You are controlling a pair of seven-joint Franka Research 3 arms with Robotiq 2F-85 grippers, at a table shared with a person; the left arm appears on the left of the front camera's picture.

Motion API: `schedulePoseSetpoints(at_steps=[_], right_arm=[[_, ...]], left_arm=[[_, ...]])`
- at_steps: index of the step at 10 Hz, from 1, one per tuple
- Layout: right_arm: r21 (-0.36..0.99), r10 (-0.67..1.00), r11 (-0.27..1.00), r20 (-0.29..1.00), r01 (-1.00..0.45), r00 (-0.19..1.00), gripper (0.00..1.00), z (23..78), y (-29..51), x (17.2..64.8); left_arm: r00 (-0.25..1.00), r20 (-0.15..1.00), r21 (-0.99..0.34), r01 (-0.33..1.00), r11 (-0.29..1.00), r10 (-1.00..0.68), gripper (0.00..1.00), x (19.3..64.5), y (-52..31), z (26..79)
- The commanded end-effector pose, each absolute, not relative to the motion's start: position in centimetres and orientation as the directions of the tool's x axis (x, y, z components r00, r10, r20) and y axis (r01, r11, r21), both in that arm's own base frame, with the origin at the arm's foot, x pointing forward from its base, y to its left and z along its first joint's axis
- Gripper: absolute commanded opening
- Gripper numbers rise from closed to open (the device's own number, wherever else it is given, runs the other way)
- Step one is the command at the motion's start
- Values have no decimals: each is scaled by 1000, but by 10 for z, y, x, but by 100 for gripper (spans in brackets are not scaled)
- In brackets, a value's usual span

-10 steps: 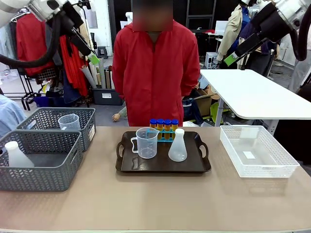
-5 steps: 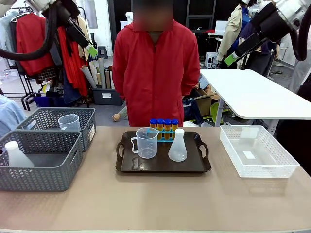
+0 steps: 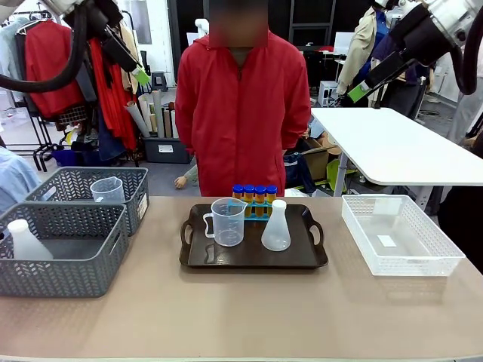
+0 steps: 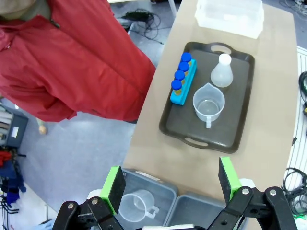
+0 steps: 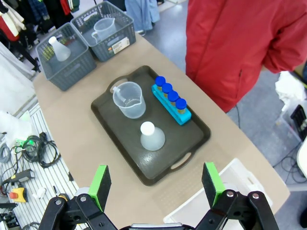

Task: Prepare the laboratory tools.
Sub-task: Pick up one Large Measuring Cup and place it on the Handle tray.

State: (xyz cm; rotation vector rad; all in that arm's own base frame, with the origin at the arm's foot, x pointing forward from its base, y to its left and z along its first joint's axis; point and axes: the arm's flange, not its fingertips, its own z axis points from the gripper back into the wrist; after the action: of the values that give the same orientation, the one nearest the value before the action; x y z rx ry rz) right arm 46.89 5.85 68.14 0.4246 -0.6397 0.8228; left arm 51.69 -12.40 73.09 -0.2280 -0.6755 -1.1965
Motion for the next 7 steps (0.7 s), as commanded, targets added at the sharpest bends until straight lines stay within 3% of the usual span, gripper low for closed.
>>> schedulePoseSetpoints(at_steps=[1, 7], right_arm=[[111, 531, 612, 677, -783, 510, 100, 682, 59, 468], [111, 531, 612, 677, -783, 510, 100, 682, 59, 468]], left_arm=[[199, 597, 183, 910, 373, -777, 100, 516, -123, 733], [199, 597, 183, 910, 373, -777, 100, 516, -123, 733]])
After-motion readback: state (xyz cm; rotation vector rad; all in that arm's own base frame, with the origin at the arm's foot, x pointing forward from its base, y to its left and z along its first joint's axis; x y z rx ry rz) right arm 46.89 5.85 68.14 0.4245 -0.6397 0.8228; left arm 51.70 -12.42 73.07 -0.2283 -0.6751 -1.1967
